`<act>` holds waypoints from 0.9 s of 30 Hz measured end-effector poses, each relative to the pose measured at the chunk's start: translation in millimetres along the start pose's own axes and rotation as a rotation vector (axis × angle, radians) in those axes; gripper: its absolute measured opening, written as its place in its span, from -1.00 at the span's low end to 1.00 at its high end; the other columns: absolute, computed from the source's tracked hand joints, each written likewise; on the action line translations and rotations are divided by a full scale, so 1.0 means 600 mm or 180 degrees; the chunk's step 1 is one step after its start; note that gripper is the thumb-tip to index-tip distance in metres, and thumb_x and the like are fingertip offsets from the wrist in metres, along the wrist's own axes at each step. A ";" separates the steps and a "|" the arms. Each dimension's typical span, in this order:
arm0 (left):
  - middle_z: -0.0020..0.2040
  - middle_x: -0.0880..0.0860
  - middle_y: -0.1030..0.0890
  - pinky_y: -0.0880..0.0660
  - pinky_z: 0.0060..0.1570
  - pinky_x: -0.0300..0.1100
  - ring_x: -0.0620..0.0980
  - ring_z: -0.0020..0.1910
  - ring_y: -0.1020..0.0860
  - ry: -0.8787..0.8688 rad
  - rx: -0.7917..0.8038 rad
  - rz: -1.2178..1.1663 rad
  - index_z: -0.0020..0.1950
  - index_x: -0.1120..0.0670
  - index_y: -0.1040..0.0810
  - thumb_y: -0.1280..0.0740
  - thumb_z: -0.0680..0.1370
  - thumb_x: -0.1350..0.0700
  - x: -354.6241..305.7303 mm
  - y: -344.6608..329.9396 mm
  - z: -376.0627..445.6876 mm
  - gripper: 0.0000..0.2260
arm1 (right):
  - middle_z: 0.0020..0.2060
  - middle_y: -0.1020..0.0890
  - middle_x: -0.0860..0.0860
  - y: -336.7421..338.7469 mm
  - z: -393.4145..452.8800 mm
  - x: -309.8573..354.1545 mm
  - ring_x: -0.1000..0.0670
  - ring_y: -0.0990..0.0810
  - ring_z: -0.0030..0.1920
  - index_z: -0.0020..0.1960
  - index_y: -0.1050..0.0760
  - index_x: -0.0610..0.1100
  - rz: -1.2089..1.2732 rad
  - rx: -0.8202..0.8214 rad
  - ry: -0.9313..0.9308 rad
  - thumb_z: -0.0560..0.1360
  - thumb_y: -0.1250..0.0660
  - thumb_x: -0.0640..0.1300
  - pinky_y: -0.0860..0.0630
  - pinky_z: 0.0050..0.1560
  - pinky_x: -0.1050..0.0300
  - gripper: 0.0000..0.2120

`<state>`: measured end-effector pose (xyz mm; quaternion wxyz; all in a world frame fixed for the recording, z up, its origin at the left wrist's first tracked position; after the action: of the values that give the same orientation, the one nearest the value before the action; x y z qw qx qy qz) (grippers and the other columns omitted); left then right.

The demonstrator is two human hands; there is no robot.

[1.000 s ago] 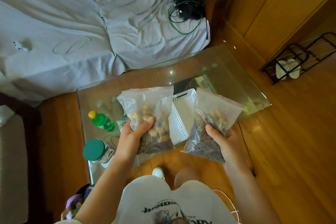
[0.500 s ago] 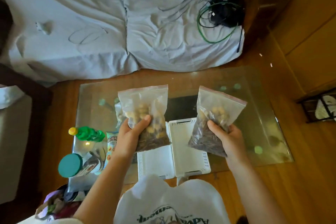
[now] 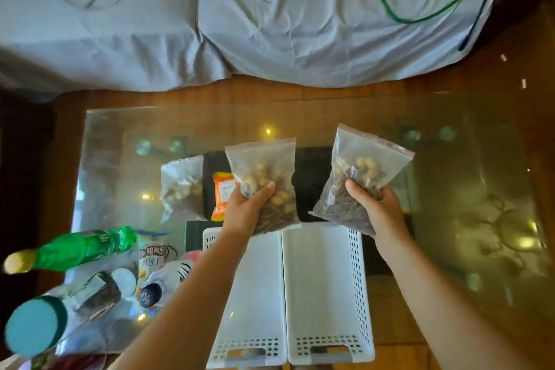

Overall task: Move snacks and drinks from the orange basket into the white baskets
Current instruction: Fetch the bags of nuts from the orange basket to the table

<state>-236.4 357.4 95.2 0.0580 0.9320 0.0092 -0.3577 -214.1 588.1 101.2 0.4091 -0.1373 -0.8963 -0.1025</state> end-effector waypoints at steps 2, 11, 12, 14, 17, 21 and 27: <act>0.13 0.05 -0.55 -0.49 0.19 0.00 0.07 0.11 -0.55 0.0083 -0.0077 0.0073 0.28 0.04 -0.39 -0.35 0.48 -0.06 0.025 -0.005 0.052 -0.58 | -0.05 -0.58 0.20 -0.010 0.048 -0.032 0.17 -0.55 -0.03 -0.06 -0.46 0.16 -0.0133 0.0028 -0.0028 0.36 -0.44 0.02 -0.44 -0.19 0.27 -0.78; -0.02 -0.12 -0.50 -0.43 -0.07 -0.18 -0.09 -0.05 -0.49 0.0230 0.0208 0.0428 0.34 -0.04 -0.28 -0.23 0.55 -0.11 0.117 -0.066 0.181 -0.60 | -0.18 -0.55 0.19 -0.024 0.194 -0.157 0.18 -0.50 -0.17 -0.04 -0.43 0.11 -0.1155 0.0191 -0.0481 0.34 -0.45 0.09 -0.36 -0.29 0.27 -0.73; 0.00 -0.11 -0.49 -0.42 -0.07 -0.17 -0.09 -0.04 -0.48 0.0321 0.0240 0.0447 0.36 -0.05 -0.27 -0.21 0.56 -0.11 0.125 -0.071 0.185 -0.60 | -0.17 -0.56 0.18 -0.023 0.200 -0.166 0.16 -0.51 -0.16 -0.06 -0.44 0.11 -0.1186 0.0222 -0.0545 0.33 -0.46 0.08 -0.37 -0.29 0.26 -0.74; 0.05 -0.07 -0.48 -0.41 -0.11 -0.21 -0.11 -0.08 -0.49 0.0438 0.0342 0.0500 0.37 -0.04 -0.26 -0.18 0.56 -0.13 0.136 -0.077 0.191 -0.60 | -0.16 -0.57 0.17 -0.024 0.205 -0.180 0.15 -0.53 -0.14 -0.10 -0.45 0.11 -0.1185 0.0300 -0.0637 0.33 -0.47 0.06 -0.37 -0.29 0.25 -0.77; 0.02 -0.08 -0.50 -0.41 -0.15 -0.26 -0.17 -0.13 -0.49 0.0502 0.0513 0.0619 0.37 -0.02 -0.28 -0.16 0.57 -0.13 0.144 -0.084 0.195 -0.60 | -0.18 -0.57 0.20 -0.027 0.208 -0.185 0.20 -0.53 -0.17 -0.14 -0.45 0.12 -0.1161 0.0394 -0.0681 0.34 -0.46 0.03 -0.35 -0.31 0.30 -0.80; 0.24 0.08 -0.44 -0.47 0.10 -0.12 -0.01 0.07 -0.48 0.0349 0.0525 0.1326 0.37 0.11 -0.33 -0.18 0.58 -0.10 0.143 -0.085 0.199 -0.56 | -0.21 -0.58 0.19 -0.030 0.207 -0.183 0.22 -0.54 -0.21 -0.17 -0.46 0.10 -0.1178 0.0404 -0.0642 0.36 -0.46 -0.02 -0.36 -0.33 0.33 -0.82; 0.33 0.15 -0.36 -0.43 0.27 0.06 0.14 0.25 -0.42 0.0550 0.0489 0.1776 0.42 0.16 -0.20 -0.29 0.53 -0.04 0.137 -0.085 0.196 -0.44 | -0.16 -0.60 0.14 -0.021 0.199 -0.168 0.14 -0.57 -0.13 -0.13 -0.47 0.08 -0.1205 0.0604 -0.0675 0.38 -0.44 -0.05 -0.38 -0.27 0.25 -0.85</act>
<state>-256.9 392.4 -51.5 0.0823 0.9271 -0.2694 -0.2470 -239.1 595.0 -53.4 0.2972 0.0623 -0.9496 -0.0776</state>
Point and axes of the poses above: each hand's wrist, its own z-axis towards the middle knuckle, its own y-axis out of the back of the hand, x = y × z, the point moved 5 cm from there along z, towards the middle knuckle
